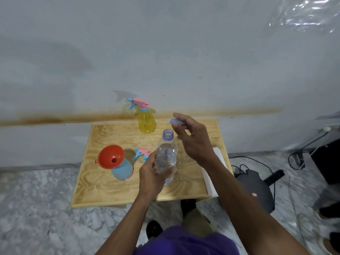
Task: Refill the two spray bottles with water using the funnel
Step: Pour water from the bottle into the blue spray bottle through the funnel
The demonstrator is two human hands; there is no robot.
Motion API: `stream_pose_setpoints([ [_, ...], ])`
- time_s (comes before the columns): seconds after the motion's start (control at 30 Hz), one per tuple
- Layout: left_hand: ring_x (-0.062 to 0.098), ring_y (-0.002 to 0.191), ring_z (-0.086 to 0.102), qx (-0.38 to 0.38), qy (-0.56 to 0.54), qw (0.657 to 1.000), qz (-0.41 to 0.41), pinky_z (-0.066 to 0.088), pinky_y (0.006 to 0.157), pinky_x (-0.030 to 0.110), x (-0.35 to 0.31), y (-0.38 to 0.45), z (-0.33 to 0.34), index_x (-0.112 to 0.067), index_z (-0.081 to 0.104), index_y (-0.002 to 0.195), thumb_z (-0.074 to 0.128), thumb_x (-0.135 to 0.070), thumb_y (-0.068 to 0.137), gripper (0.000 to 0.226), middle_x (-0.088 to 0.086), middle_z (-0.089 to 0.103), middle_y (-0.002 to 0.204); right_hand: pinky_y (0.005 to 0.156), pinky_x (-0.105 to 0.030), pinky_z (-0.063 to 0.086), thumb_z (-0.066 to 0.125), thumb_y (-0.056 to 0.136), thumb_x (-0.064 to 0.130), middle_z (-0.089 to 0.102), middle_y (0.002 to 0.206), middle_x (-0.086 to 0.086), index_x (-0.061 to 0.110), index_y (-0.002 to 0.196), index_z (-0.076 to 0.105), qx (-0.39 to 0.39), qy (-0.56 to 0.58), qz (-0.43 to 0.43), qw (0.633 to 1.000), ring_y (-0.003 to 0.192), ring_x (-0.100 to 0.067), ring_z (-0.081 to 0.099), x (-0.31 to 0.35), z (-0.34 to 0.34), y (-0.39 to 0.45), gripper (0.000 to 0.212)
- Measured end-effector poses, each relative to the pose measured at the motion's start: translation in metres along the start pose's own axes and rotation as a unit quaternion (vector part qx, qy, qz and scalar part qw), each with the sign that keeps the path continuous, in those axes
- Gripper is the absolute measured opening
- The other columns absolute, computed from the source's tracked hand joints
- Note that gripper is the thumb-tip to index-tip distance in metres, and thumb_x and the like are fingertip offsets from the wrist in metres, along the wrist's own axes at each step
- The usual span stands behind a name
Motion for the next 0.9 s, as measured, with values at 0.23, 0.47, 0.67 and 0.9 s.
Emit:
stream_pose_setpoints([
  [0.23,0.013,0.100,0.070,-0.024,-0.019,0.999,-0.020,0.058,0.084,0.043,0.010,0.007,0.010,-0.040,0.059,0.124,0.088,-0.025,0.064,0.069,-0.012,0.072,0.111,0.078,-0.023,0.047,0.080,0.083,0.035,0.070,0.100,0.008,0.018,0.109,0.071,-0.089,-0.108,0.157,0.978,0.088,-0.009,0.063,-0.102,-0.044,-0.005,0.032],
  [0.47,0.013,0.104,0.069,-0.023,-0.016,0.998,-0.056,0.057,0.088,0.041,0.023,0.016,0.029,-0.031,0.058,0.130,0.084,-0.036,0.058,0.077,-0.011,0.071,0.115,0.095,-0.038,0.040,0.058,0.098,0.030,0.059,0.133,-0.003,0.020,0.131,0.061,0.116,-0.380,0.201,0.895,0.122,-0.028,0.051,-0.207,-0.026,-0.044,0.034],
  [0.67,0.006,0.102,0.068,-0.025,0.004,0.997,-0.076,0.055,0.084,0.026,0.030,0.017,0.044,-0.019,0.059,0.127,0.090,-0.013,0.064,0.070,-0.013,0.070,0.113,0.086,-0.037,0.036,0.060,0.092,0.032,0.070,0.106,0.004,0.028,0.114,0.066,0.153,-0.480,0.146,0.851,0.107,-0.024,0.052,-0.224,-0.030,-0.048,0.023],
  [0.9,0.003,0.103,0.066,-0.024,0.021,0.997,-0.069,0.050,0.081,0.013,0.029,0.015,0.053,-0.013,0.061,0.124,0.087,0.003,0.068,0.064,-0.019,0.069,0.112,0.083,-0.039,0.036,0.069,0.084,0.035,0.069,0.107,0.005,0.027,0.107,0.066,0.165,-0.490,0.127,0.847,0.105,-0.026,0.053,-0.230,-0.027,-0.042,0.025],
])
Point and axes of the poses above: each hand's wrist, its own y-axis towards the middle knuckle, its own z-axis out of the palm, x = y × z, the point moved 5 cm from there along y, towards the middle knuckle
